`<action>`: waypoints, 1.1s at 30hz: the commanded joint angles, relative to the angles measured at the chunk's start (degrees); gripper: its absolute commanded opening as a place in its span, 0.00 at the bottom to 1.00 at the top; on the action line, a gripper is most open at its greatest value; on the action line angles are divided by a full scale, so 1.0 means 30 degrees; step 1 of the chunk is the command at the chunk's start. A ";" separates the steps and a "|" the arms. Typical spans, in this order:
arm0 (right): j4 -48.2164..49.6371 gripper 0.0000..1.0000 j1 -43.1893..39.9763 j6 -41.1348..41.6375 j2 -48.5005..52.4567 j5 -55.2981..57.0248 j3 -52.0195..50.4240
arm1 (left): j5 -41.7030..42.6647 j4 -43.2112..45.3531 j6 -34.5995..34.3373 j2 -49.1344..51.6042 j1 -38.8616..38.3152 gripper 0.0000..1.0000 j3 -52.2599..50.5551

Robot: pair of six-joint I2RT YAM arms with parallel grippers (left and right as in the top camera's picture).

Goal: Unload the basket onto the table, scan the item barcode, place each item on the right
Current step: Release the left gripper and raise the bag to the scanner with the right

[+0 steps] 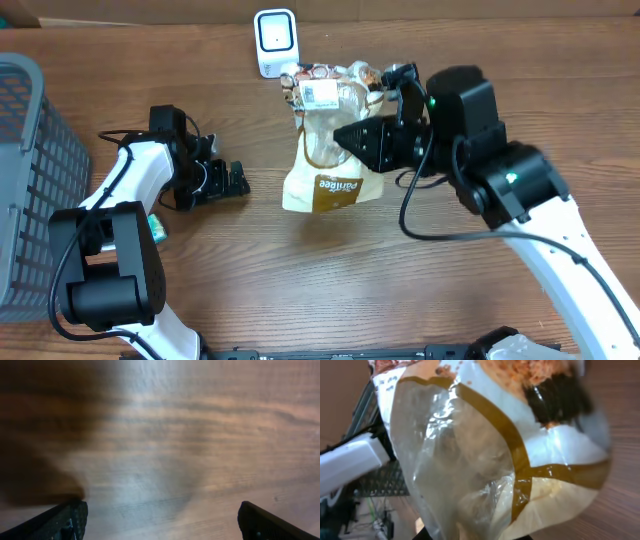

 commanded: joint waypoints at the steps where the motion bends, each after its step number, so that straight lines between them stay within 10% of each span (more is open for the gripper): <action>1: -0.2310 0.04 0.0262 -0.2215 0.2229 0.2871 0.4605 | -0.0605 0.0794 0.0204 0.0248 0.0058 0.99 0.0255; 10: -0.7045 0.04 0.2193 -0.6339 0.9253 1.2823 1.5263 | -0.0605 0.1005 0.0204 0.0248 0.0029 1.00 0.0248; 18: -0.1319 0.04 0.2973 -1.2611 1.2699 2.2513 1.5628 | -0.0605 0.1005 0.0204 0.0248 0.0029 1.00 0.0248; 33: 1.2692 0.04 0.2878 -2.4975 1.8943 2.2797 1.5620 | -0.0605 0.1005 0.0204 0.0248 0.0036 1.00 0.0248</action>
